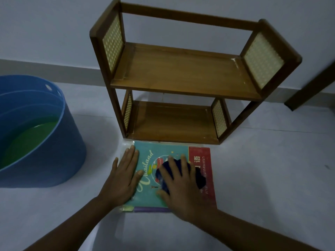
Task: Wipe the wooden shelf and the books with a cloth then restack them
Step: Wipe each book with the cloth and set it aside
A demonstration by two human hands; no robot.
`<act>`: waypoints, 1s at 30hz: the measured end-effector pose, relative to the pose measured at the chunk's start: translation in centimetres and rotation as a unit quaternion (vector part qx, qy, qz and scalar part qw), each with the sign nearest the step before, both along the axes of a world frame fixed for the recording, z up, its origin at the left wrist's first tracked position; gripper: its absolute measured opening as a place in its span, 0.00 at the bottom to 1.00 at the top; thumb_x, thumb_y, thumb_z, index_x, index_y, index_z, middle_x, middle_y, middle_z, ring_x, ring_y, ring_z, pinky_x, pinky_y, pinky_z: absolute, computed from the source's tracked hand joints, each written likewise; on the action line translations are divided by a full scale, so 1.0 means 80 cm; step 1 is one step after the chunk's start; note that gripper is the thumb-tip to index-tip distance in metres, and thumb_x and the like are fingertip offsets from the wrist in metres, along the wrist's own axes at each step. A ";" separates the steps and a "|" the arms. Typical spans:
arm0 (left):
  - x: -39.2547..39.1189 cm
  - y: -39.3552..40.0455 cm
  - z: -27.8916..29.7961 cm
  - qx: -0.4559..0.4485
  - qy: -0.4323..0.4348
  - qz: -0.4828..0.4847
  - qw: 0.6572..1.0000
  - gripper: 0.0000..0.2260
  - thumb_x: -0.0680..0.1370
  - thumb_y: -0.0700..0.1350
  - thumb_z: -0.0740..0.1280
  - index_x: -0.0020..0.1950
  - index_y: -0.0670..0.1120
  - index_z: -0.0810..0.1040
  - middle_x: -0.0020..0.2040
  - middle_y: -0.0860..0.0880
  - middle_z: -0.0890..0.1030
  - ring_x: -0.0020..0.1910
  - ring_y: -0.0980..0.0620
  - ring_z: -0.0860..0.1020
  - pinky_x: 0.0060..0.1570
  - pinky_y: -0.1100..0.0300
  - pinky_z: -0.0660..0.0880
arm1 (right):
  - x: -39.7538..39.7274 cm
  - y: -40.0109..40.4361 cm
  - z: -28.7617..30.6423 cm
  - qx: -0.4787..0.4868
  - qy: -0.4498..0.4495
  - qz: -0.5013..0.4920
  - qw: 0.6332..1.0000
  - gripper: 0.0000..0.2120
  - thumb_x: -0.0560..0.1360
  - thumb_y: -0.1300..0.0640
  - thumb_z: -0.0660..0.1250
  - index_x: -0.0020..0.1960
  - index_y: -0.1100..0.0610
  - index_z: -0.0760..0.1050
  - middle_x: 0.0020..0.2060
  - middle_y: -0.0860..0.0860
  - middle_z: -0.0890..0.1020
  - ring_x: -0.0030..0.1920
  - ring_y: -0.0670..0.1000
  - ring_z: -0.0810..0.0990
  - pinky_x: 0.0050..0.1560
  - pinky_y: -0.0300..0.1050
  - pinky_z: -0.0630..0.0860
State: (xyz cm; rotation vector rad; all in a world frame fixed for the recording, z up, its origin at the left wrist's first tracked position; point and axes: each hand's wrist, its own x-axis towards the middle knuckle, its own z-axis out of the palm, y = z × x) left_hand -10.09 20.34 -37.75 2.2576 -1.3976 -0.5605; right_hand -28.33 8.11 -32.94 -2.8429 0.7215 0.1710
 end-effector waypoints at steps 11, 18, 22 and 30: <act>-0.001 0.003 -0.004 -0.011 0.024 0.006 1.000 0.32 0.76 0.67 0.37 0.76 0.56 0.36 0.77 0.59 0.35 0.75 0.64 0.35 0.74 0.54 0.38 | -0.007 -0.079 -0.016 -0.091 -0.056 -0.073 0.992 0.20 0.78 0.47 0.53 0.67 0.50 0.71 0.69 0.55 0.72 0.67 0.64 0.69 0.59 0.65 0.71; -0.004 0.007 -0.009 -0.072 0.077 0.028 0.994 0.32 0.76 0.68 0.38 0.77 0.56 0.43 0.78 0.60 0.41 0.76 0.63 0.39 0.75 0.54 0.42 | 0.016 0.027 -0.010 -0.013 -0.085 0.262 0.961 0.18 0.78 0.45 0.56 0.66 0.46 0.68 0.67 0.47 0.71 0.66 0.55 0.70 0.62 0.55 0.69; -0.001 0.011 -0.009 -0.083 0.101 0.026 0.991 0.30 0.77 0.68 0.38 0.77 0.58 0.43 0.77 0.62 0.43 0.76 0.64 0.40 0.77 0.49 0.45 | 0.068 -0.049 -0.009 0.000 -0.088 0.076 0.993 0.20 0.78 0.47 0.58 0.68 0.49 0.68 0.70 0.50 0.70 0.69 0.58 0.67 0.63 0.60 0.68; 0.003 0.014 0.004 -0.180 0.191 0.142 0.954 0.30 0.75 0.70 0.46 0.76 0.65 0.48 0.68 0.69 0.63 0.66 0.52 0.72 0.66 0.40 0.69 | 0.076 0.056 -0.014 0.015 -0.102 0.210 0.972 0.14 0.75 0.52 0.63 0.59 0.55 0.70 0.61 0.54 0.72 0.64 0.61 0.67 0.60 0.61 0.68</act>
